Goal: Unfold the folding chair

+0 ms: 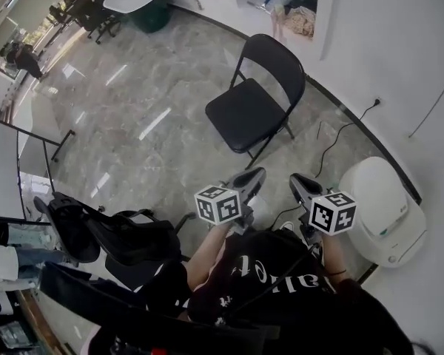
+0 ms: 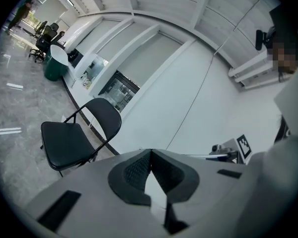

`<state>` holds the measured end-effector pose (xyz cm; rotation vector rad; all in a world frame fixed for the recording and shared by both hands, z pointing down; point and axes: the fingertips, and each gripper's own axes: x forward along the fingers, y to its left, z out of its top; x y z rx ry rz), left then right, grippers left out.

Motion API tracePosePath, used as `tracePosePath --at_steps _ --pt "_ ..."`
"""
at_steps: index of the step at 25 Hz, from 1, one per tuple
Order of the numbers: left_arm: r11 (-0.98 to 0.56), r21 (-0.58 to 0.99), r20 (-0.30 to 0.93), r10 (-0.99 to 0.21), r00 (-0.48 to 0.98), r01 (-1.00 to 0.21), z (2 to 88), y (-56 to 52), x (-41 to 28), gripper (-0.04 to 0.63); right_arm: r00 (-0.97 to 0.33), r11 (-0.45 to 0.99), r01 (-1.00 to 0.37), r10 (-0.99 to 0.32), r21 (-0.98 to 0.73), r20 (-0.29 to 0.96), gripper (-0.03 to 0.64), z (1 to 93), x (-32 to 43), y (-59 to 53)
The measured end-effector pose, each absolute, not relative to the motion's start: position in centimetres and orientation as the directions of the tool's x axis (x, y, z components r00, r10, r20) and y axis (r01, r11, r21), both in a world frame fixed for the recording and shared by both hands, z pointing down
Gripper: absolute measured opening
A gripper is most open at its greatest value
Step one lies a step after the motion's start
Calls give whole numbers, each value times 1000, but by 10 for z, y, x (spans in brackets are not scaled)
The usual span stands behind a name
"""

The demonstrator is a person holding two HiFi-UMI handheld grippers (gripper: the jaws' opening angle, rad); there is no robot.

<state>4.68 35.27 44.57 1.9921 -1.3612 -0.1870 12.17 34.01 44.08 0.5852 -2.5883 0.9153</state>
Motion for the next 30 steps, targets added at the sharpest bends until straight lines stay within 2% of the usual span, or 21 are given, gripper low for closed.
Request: tracePosePath --at_steps 12,30 --pt "-177 625 216 -896 387 -760 436 387 -33 3 -863 745 -458 -240 -485 446 34 437 44 371" --pt "-203 642 186 -894 407 -739 438 392 -33 4 -844 756 -474 -244 -452 478 25 441 43 382"
